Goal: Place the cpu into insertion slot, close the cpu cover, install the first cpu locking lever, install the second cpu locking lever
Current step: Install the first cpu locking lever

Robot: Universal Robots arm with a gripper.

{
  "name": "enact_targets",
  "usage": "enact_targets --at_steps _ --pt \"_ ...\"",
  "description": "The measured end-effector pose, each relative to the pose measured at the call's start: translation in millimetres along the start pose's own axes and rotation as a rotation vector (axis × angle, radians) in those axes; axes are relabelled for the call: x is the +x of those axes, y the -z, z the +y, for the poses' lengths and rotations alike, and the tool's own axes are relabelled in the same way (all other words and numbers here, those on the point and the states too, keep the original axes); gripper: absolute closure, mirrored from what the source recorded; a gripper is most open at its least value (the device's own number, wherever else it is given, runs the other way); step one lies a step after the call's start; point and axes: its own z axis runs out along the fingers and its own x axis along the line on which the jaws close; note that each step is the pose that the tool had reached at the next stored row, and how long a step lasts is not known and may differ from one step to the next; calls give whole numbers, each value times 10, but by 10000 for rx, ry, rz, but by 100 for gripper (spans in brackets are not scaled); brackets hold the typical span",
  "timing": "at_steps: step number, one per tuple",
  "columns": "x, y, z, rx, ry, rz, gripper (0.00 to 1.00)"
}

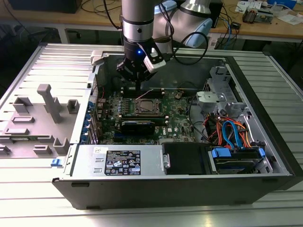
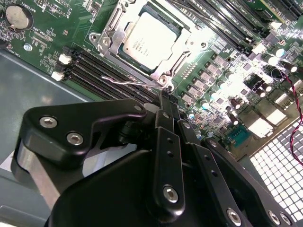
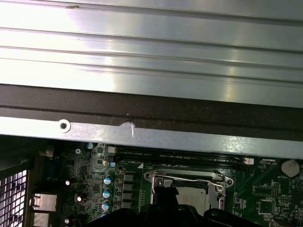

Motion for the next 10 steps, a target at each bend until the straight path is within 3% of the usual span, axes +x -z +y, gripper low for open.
enact_targets --at_steps 10 --pt "-24 -48 1 0 -19 -1 89"
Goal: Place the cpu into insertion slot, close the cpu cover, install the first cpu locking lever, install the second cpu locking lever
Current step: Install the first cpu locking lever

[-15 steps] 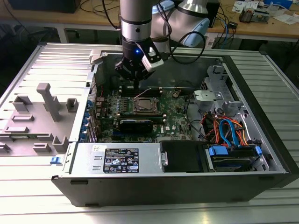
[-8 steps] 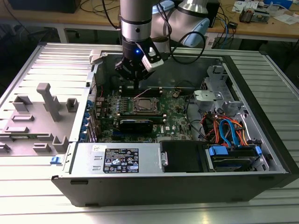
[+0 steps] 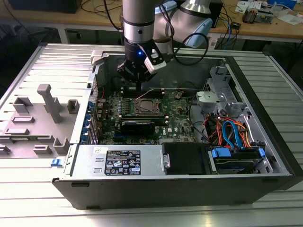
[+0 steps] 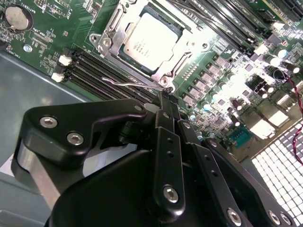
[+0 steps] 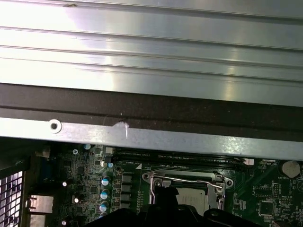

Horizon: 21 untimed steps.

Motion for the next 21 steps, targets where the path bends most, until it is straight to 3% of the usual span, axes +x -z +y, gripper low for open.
enact_targets --at_steps 21 --pt "-114 -154 37 32 -649 10 89"
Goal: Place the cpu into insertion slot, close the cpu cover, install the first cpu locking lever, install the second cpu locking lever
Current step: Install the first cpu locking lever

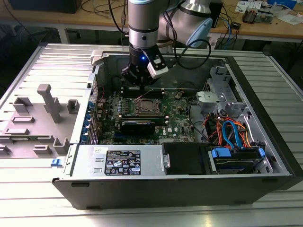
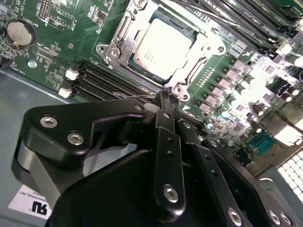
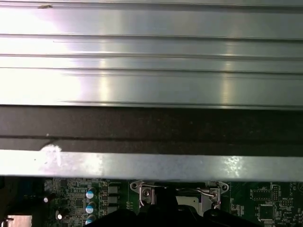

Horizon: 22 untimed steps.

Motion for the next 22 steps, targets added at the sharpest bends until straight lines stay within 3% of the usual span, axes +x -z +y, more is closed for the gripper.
enact_targets --at_steps 11,22 --pt "-17 -24 49 15 -9 2 89" --pt "-89 -81 114 33 -11 2 89"
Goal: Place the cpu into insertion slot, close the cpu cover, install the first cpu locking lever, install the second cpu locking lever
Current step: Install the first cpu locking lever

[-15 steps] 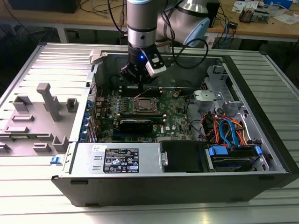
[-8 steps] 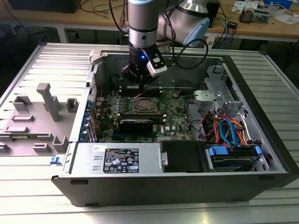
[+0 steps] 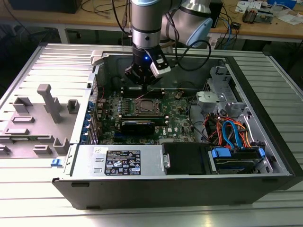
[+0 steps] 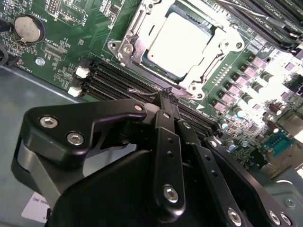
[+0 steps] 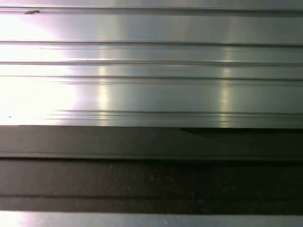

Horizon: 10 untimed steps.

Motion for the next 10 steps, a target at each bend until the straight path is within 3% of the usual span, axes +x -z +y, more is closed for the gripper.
enact_targets --at_steps 5,10 --pt "0 -36 0 7 7 -59 89" --pt "-8 -42 1 10 -32 -71 89"
